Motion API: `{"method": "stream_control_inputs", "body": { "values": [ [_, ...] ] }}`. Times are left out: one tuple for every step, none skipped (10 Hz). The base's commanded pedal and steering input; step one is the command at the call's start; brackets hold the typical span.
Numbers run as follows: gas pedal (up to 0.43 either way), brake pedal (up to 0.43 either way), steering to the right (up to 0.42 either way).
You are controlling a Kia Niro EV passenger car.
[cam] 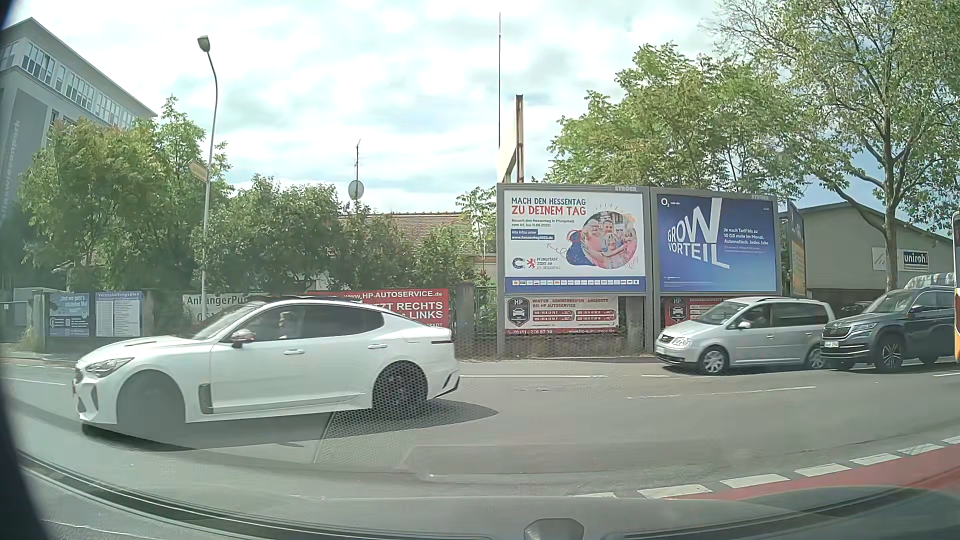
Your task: Follow the waypoints while adhering to traffic rules and regulations
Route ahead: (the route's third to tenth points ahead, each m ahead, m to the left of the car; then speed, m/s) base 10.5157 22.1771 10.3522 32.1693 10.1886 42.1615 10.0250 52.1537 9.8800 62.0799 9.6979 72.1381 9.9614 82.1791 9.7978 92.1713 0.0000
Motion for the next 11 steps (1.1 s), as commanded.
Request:
{"method": "stream_control_inputs", "body": {
  "values": [
    [0.0,0.165,-0.211],
    [0.0,0.159,-0.211],
    [0.0,0.159,-0.211],
    [0.0,0.159,-0.211],
    [0.0,0.159,-0.211],
    [0.0,0.159,-0.211],
    [0.0,0.159,-0.211],
    [0.0,0.159,-0.211],
    [0.0,0.159,-0.211],
    [0.0,0.159,-0.211],
    [0.0,0.152,-0.212]
  ]
}}
